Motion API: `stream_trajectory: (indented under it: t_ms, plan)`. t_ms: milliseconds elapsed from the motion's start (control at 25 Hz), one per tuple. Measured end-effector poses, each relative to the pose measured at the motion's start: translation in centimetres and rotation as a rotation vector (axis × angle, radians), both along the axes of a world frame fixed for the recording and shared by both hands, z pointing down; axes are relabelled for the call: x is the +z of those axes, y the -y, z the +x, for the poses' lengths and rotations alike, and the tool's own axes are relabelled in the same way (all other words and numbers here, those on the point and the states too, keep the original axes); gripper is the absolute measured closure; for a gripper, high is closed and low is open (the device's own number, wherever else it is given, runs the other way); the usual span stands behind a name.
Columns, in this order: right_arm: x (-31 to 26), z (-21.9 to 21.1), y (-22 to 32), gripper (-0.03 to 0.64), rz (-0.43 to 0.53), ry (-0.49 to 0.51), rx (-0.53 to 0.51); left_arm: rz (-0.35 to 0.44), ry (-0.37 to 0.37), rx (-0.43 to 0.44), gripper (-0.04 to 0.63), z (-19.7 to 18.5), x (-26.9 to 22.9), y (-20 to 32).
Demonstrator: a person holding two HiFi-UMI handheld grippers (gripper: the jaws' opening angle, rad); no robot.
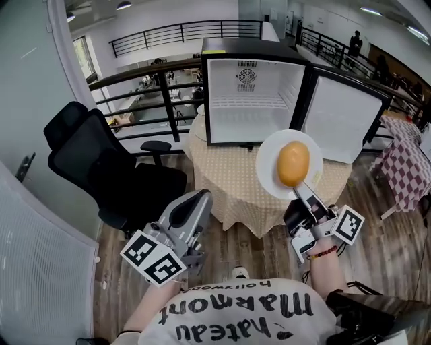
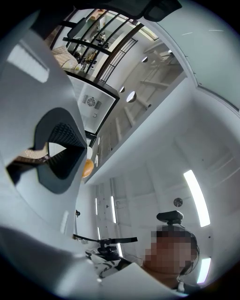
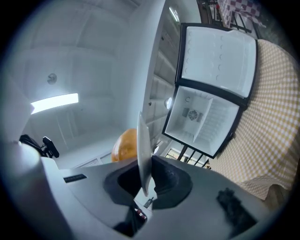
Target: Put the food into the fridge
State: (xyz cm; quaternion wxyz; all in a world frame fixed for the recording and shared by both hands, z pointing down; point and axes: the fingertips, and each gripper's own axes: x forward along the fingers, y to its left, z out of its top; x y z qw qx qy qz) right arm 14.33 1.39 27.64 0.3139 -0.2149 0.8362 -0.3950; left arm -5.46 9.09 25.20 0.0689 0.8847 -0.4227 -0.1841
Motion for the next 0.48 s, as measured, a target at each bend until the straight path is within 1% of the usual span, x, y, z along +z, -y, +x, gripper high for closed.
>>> stream_trajectory:
  t_ms: [80,240,480]
  plan:
    - [-0.2,-1.0,3.5,0.588,-0.007,-0.003,-0.013,-0.007,-0.001,-0.01,0.592,-0.8,-0.1,3.4]
    - [-0.5,-2.2,8.5,0.588,-0.022,-0.002,-0.052,-0.02,-0.014,-0.052,0.592,-1.8,-0.3,8.2]
    - [1.2,-1.3,18.5,0.588,-0.045,-0.006,-0.069,-0.038,-0.009,-0.07,0.592,-0.9,0.9,17.2]
